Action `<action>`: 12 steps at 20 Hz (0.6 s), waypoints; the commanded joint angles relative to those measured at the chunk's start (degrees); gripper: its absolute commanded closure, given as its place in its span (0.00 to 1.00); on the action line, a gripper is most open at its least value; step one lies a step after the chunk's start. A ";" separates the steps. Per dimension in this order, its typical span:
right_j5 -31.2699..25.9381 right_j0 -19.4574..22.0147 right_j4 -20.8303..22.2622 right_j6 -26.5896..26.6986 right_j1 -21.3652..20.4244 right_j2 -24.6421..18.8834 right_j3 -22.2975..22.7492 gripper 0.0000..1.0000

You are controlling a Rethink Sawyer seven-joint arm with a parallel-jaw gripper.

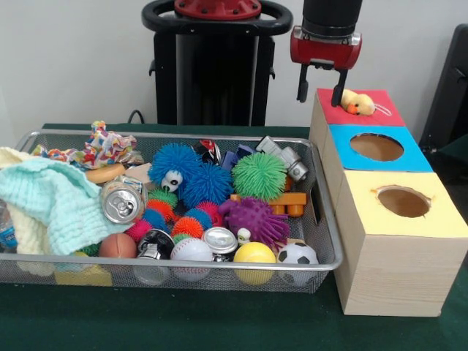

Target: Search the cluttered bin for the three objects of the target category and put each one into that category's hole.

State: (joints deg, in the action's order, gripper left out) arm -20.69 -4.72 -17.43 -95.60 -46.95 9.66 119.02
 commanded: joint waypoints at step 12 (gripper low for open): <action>-11.00 6.41 -5.53 -10.04 0.05 -7.64 3.99 0.00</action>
State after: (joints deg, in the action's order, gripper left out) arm -27.13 -0.76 -18.67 -95.60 -47.04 9.23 119.46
